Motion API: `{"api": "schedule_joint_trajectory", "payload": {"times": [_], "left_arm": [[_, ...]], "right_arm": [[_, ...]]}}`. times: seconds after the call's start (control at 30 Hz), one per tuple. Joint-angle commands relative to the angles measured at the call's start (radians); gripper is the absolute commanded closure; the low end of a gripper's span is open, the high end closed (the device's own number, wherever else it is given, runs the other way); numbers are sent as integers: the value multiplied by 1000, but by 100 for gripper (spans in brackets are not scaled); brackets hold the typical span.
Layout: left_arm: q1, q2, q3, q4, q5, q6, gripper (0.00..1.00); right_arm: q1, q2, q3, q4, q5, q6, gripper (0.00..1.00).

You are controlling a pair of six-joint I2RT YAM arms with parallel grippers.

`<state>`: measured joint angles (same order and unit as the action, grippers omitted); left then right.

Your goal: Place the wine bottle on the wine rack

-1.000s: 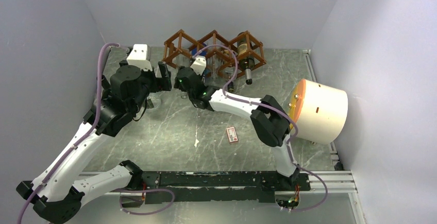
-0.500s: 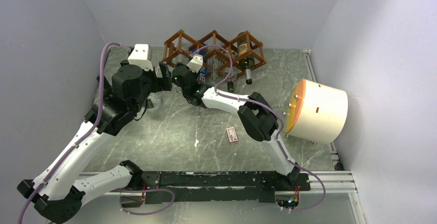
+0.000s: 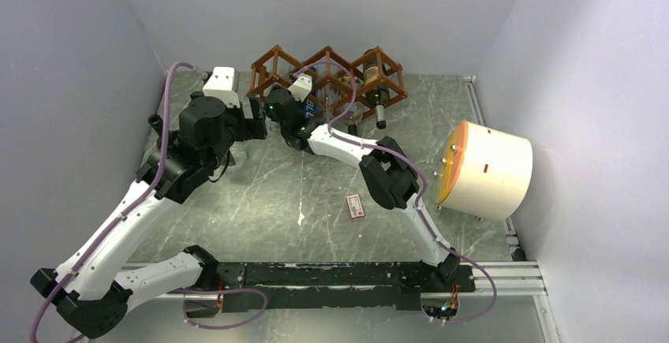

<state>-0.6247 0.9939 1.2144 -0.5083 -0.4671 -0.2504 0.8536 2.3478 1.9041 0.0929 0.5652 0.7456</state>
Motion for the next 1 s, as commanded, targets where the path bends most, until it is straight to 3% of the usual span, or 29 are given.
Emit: {"api": "schedule_joint_trajectory", "payload": {"times": [0.0, 0.27, 0.43, 0.77, 0.97], "left_arm": [[7, 2, 10, -4, 20, 9, 5], [7, 16, 27, -16, 15, 3, 5], [9, 3, 36, -7, 19, 3, 5], [8, -33, 71, -9, 10, 3, 5], [8, -63, 119, -20, 10, -1, 5]], "right_arm": [[-16, 18, 22, 37, 8, -25, 52], [-17, -38, -16, 34, -8, -46, 27], [-17, -135, -92, 69, -30, -67, 17], [-16, -315, -254, 119, -69, -51, 14], [-16, -398, -341, 255, -178, -191, 26]]}}
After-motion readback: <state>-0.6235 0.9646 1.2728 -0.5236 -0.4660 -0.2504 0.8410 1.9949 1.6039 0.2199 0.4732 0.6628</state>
